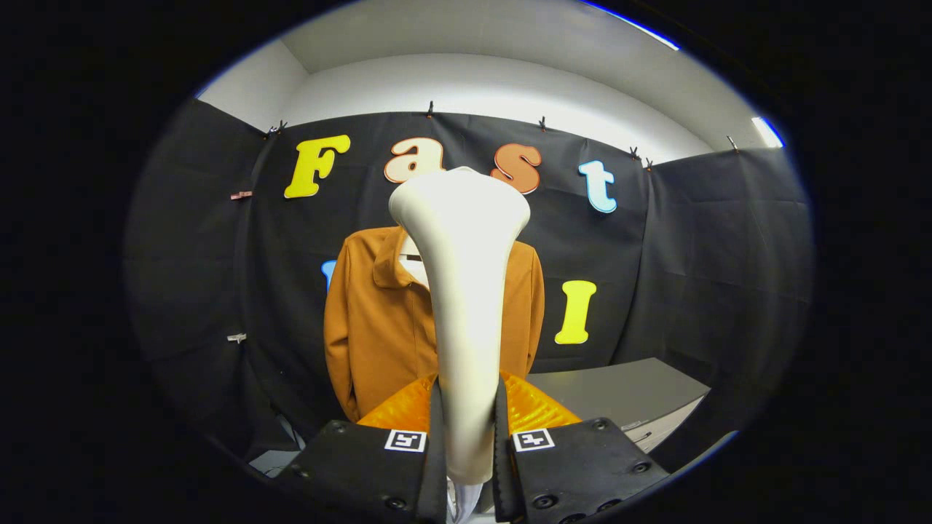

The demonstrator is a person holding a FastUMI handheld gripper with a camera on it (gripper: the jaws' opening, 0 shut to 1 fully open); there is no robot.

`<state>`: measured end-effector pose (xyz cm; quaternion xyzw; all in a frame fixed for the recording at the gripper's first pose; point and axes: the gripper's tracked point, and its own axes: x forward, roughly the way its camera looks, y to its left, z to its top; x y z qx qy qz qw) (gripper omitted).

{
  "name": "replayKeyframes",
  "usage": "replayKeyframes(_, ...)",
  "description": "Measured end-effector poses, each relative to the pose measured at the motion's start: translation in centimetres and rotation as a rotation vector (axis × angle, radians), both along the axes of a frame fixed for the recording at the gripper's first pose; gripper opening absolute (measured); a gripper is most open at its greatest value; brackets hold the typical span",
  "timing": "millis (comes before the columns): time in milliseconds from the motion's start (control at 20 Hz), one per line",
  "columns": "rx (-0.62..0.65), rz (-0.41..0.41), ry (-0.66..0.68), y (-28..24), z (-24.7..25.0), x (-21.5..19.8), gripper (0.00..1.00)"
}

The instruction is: Iron the clothes twice with a garment steamer, once on the left side and once on the right side.

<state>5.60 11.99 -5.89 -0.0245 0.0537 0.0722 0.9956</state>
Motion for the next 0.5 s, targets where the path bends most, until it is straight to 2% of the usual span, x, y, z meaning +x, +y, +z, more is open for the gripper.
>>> replayKeyframes(500, 0.018, 0.014, -0.032, -0.7, 2.9, -2.7, 0.28)
